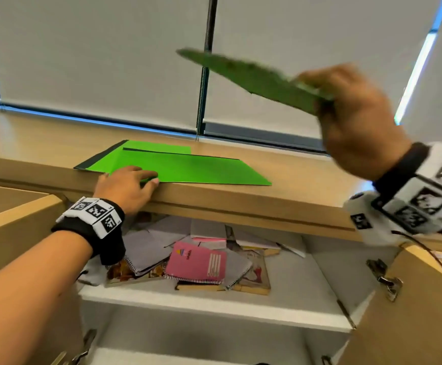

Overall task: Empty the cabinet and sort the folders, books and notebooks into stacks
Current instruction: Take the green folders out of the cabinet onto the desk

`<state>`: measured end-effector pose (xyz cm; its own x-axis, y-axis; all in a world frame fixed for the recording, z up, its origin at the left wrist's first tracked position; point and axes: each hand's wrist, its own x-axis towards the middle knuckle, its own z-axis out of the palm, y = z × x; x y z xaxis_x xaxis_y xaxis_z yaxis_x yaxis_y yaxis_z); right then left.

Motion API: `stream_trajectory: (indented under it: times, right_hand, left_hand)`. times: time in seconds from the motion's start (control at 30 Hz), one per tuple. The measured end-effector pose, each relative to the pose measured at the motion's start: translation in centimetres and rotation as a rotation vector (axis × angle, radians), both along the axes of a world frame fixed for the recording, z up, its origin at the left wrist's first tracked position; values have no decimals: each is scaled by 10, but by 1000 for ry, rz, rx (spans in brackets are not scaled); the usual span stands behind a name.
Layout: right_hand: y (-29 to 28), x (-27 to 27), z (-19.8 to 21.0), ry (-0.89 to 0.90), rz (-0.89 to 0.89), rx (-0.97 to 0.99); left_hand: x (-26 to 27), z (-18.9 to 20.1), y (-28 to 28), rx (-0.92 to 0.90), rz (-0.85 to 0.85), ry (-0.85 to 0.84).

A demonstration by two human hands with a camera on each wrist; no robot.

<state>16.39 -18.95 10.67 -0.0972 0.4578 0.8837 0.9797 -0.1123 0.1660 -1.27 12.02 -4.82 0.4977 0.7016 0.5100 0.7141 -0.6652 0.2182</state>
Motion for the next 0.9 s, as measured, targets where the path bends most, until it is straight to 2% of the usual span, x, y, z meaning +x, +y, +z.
stream_trajectory:
  times: [0.1,0.23,0.3,0.4,0.67,0.8,0.9]
  right_hand:
    - [49,9,-48,19,15,-308]
    - [97,19,-95,56,-161,-656]
    - [111,26,-109,90,-204,-771]
    - [119,33,-111,158,-217,-796]
    - [147,25,-118,147,-284,-863]
    - [176,19,-101,238,-227,-1035]
    - [198,8,-88,239,-265,-1177]
  left_hand:
    - [-2,-1,2,21,21,-12]
    - [-5,-4,7,21,74,4]
    - [-14,-4,16,-3,102,9]
    - [-32,-1,32,-46,157,29]
    - [-53,14,56,-117,265,211]
    - [-65,18,70,-160,328,210]
    - [-74,18,85,-191,388,218]
